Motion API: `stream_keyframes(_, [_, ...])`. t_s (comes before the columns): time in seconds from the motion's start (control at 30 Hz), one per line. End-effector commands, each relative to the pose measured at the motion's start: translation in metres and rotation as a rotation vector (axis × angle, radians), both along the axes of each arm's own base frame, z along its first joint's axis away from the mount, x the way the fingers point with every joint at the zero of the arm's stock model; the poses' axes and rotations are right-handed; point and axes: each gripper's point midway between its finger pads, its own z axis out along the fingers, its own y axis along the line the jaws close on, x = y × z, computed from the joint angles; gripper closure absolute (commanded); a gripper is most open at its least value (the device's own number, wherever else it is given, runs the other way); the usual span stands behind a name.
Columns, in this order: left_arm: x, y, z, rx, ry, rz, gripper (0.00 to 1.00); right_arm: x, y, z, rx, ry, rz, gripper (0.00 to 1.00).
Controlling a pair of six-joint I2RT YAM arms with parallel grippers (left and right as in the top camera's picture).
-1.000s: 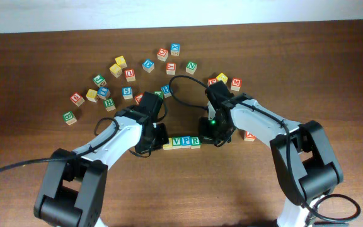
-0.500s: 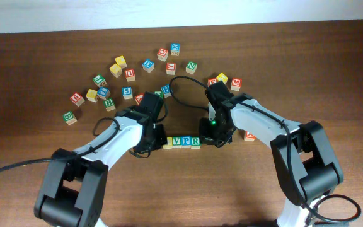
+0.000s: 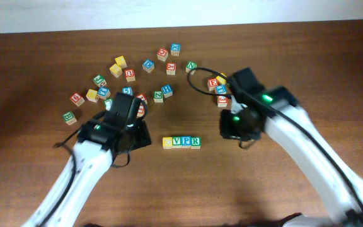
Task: Spell out CVPR
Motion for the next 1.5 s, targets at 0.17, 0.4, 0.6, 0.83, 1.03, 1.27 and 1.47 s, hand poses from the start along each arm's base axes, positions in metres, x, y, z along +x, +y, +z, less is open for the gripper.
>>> stream_keyframes(0.17, [-0.013,0.008,0.031,-0.012,-0.065,0.008,0.01,-0.101,-0.026,0.110,0.101,-0.356,0.067,0.02])
stream_keyframes(0.4, [-0.013,0.008,0.031,-0.013,-0.066,0.008,0.01,-0.123,-0.047,0.138,0.158,-0.513,0.043,0.02])
stream_keyframes(0.6, [-0.013,0.008,0.031,-0.013,-0.066,0.008,0.01,-0.123,-0.047,0.138,0.158,-0.513,0.043,0.02])
stream_keyframes(0.83, [-0.013,0.008,0.031,-0.013,-0.066,0.008,0.01,-0.116,-0.060,0.138,0.136,-0.519,-0.040,0.02])
stream_keyframes(1.03, [-0.013,0.008,0.031,-0.013,-0.066,0.008,0.01,-0.106,-0.109,0.136,0.031,-0.551,-0.285,0.02])
stream_keyframes(1.27, [-0.013,0.008,0.031,-0.013,-0.066,0.008,0.01,-0.096,-0.120,0.109,0.051,-0.731,-0.343,0.02])
stream_keyframes(1.47, [-0.013,0.008,0.031,-0.013,-0.066,0.008,0.01,-0.116,-0.145,0.084,-0.052,-0.731,-0.420,0.02])
